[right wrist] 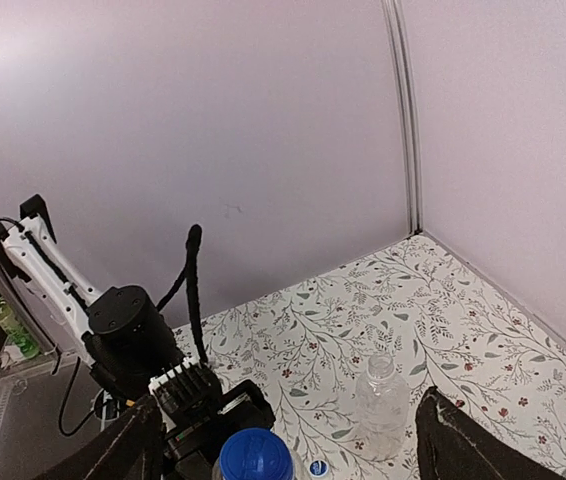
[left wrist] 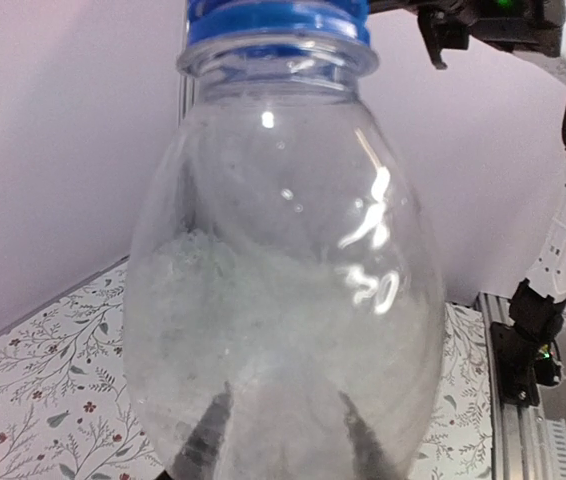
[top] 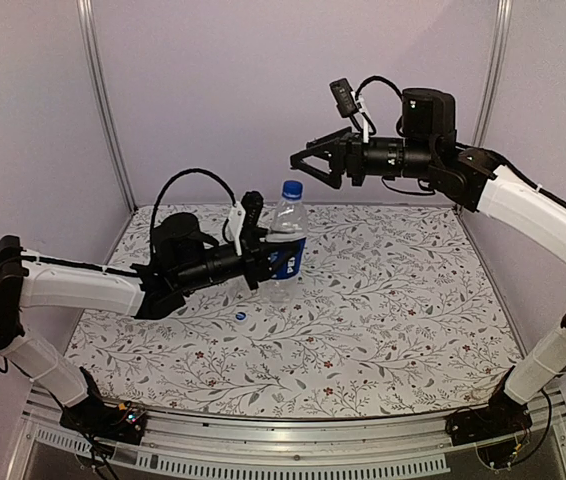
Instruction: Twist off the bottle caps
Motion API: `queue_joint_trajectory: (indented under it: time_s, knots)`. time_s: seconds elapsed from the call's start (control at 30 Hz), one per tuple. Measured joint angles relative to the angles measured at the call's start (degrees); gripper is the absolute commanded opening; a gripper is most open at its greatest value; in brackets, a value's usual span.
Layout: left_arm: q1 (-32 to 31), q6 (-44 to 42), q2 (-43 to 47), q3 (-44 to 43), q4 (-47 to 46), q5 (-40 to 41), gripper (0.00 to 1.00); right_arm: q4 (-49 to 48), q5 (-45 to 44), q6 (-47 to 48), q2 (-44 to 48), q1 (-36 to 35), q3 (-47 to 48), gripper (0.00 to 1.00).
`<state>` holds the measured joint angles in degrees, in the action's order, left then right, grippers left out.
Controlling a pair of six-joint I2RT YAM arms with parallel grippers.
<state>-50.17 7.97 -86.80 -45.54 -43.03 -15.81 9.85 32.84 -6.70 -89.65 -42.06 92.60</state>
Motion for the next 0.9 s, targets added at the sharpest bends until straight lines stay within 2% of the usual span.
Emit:
queue_joint_trajectory:
  time_s: [0.17, 0.33, 0.53, 0.77, 0.9]
  knots:
    - [-1.1, -0.8, 0.0, -0.9, 2.7, 5.5, 0.29, 1.1, -10.0, -2.0, -0.5, -3.2, 0.7, 0.84]
    - [-1.5, -1.1, 0.2, -1.2, 4.1, 10.1, 0.29, 1.8, -14.9, -3.2, -1.9, -5.2, 1.6, 0.83]
    - [-1.6, -1.6, 0.3, -1.2, 4.9, 13.4, 0.29, 3.0, -17.6, -3.9, -4.2, -6.3, 1.8, 0.68]
    - [-1.7, -2.3, 1.0, -1.3, 4.9, 15.0, 0.29, 3.9, -17.7, -4.2, -5.4, -6.5, 1.9, 0.47]
    - [-1.7, -2.4, 1.0, -1.3, 5.1, 15.7, 0.29, 3.9, -17.6, -4.1, -5.5, -6.7, 1.9, 0.41]
